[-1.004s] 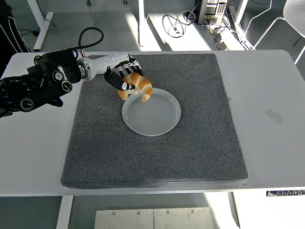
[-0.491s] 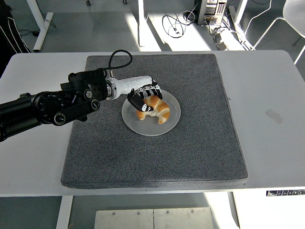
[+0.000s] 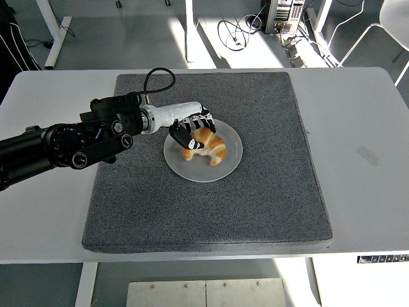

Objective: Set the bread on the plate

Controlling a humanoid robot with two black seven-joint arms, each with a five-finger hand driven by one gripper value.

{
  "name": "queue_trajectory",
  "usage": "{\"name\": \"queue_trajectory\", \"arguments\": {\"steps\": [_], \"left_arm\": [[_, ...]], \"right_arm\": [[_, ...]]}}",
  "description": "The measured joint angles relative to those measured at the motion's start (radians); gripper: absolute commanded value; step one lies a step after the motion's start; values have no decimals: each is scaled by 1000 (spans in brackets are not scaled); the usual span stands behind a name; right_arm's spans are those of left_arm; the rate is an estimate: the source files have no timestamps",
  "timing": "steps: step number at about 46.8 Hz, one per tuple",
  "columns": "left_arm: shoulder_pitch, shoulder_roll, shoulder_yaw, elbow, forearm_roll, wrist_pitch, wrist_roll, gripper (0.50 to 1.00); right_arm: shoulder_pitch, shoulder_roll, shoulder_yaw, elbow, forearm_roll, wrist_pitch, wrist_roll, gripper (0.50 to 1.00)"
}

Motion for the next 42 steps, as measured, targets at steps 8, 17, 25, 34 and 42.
{"name": "queue_trajectory", "arguments": {"steps": [8, 17, 25, 34, 42], "left_arm": [[0, 0, 0, 0, 0, 6, 3, 500], [0, 0, 0, 0, 0, 8, 8, 947], [-4, 2, -9, -1, -18, 8, 15, 977], [-16, 8, -17, -2, -28, 6, 17, 977], [-69, 23, -61, -4, -140, 7, 22, 978]], "right_arm": [[0, 0, 0, 0, 0, 0, 0, 1000], [0, 0, 0, 0, 0, 0, 0, 1000], [0, 0, 0, 0, 0, 0, 0, 1000], [0, 0, 0, 0, 0, 0, 0, 1000], [0, 0, 0, 0, 0, 0, 0, 1000]]}}
